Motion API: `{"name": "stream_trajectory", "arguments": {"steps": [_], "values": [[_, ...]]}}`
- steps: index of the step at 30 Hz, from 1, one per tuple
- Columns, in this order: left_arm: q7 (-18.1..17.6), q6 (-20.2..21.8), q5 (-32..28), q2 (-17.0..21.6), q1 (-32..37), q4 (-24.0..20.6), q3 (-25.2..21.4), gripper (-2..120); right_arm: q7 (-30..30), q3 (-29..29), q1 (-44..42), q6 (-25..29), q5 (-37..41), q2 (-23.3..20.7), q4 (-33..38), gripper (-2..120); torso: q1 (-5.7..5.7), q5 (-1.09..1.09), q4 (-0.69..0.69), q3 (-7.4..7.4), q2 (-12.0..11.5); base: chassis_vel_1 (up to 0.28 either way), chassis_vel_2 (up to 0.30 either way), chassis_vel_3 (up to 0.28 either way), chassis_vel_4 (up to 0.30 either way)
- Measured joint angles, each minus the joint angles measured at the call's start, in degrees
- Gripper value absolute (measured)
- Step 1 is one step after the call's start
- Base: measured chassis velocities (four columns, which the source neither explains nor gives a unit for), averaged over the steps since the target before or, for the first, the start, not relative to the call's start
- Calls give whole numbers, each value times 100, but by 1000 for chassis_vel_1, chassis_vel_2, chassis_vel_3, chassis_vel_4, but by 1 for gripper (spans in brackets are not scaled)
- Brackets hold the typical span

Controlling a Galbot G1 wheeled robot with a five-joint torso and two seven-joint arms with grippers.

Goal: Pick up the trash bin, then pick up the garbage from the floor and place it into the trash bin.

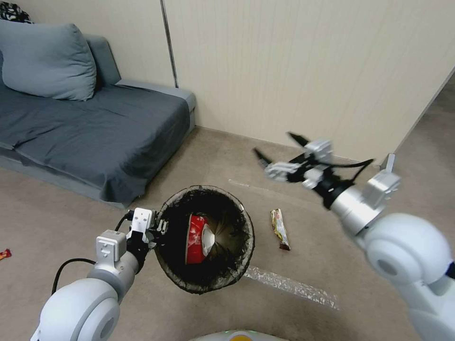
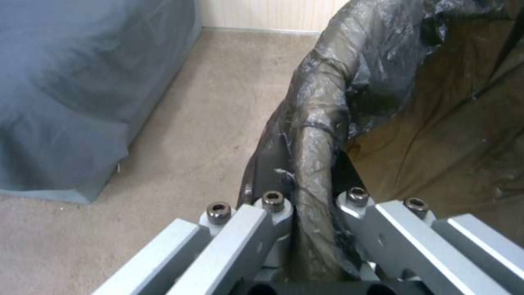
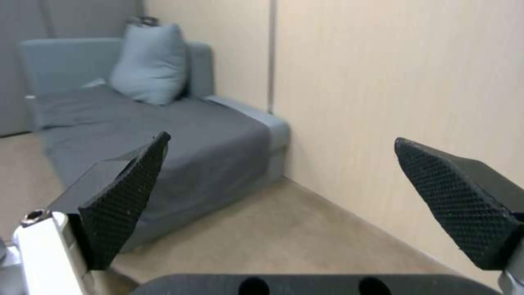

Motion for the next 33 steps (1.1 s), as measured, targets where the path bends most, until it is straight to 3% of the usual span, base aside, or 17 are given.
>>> {"name": "stream_trajectory", "arguments": {"steps": [5,7,16,21,33], "values": [[4,-3,23,-85,67,-50,4,1,173,-21,-280,6,-224,117,-278,100,0,0,1,0,0,0,0,0,0],[8,-6,29,-104,113,-126,-4,1,248,-208,-407,49,-654,329,-760,100,0,0,1,0,0,0,0,0,0],[8,-13,15,-36,122,-197,-48,1,314,-699,-392,-112,-664,744,-1535,100,0,-2,0,0,0,0,0,0,0],[7,-13,13,-82,158,-272,-49,1,621,-1109,-287,-150,-727,1270,-2237,100,0,0,1,0,0,0,0,0,0],[3,-9,-16,-55,225,-315,-89,1,929,-1326,-24,-89,-1069,2156,-3657,100,0,-1,1,0,0,0,0,0,0]]}}
